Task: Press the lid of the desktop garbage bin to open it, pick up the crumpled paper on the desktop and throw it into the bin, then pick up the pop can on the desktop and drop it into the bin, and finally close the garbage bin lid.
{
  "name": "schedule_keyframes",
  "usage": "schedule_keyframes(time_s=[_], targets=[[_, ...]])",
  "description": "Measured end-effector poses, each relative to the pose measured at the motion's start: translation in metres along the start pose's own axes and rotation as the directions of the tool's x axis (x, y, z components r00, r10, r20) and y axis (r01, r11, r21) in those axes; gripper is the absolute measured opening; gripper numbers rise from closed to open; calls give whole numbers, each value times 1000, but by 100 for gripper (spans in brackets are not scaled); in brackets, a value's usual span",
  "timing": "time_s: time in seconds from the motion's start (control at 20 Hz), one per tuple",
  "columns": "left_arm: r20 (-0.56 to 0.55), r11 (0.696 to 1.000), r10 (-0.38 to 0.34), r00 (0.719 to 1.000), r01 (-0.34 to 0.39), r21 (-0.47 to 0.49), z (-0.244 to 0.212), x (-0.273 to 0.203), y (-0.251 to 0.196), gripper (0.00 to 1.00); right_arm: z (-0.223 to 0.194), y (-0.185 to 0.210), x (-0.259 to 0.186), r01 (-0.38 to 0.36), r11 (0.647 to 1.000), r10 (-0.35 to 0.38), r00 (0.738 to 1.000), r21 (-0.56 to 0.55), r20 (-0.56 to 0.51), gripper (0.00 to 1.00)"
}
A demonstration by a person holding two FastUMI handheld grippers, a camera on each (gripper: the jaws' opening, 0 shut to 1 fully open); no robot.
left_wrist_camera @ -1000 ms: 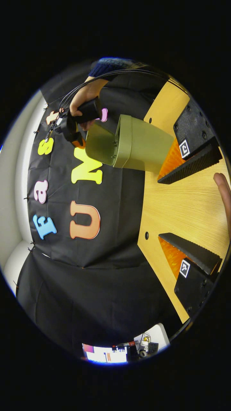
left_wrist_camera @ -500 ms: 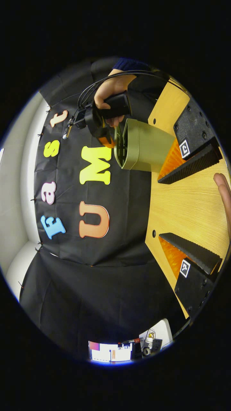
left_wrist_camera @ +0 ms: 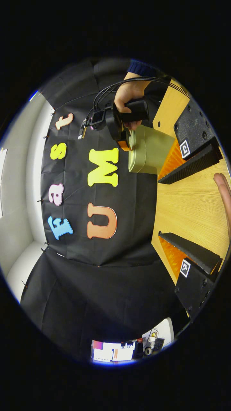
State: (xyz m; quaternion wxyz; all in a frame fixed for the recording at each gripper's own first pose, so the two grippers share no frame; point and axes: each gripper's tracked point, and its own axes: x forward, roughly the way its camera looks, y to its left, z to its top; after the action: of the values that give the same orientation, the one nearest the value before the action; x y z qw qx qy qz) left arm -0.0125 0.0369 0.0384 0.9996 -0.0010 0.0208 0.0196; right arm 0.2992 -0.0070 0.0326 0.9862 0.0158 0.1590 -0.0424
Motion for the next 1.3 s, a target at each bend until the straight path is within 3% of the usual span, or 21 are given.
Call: schedule_keyframes(time_s=[0.45,0.9,1.3], targets=[[-26,999,-31,999,30,-14,-8,2,-10,98,-8,0,-2,-2,1000,0,993,20,114,97],[-22,1000,-8,1000,8,4,-5,0,-4,98,-9,-2,-1,7,1000,-16,956,30,295,97],[-29,1000,14,999,-14,-4,-8,2,3,98,-16,-4,-28,-17,999,8,960,30,280,94]])
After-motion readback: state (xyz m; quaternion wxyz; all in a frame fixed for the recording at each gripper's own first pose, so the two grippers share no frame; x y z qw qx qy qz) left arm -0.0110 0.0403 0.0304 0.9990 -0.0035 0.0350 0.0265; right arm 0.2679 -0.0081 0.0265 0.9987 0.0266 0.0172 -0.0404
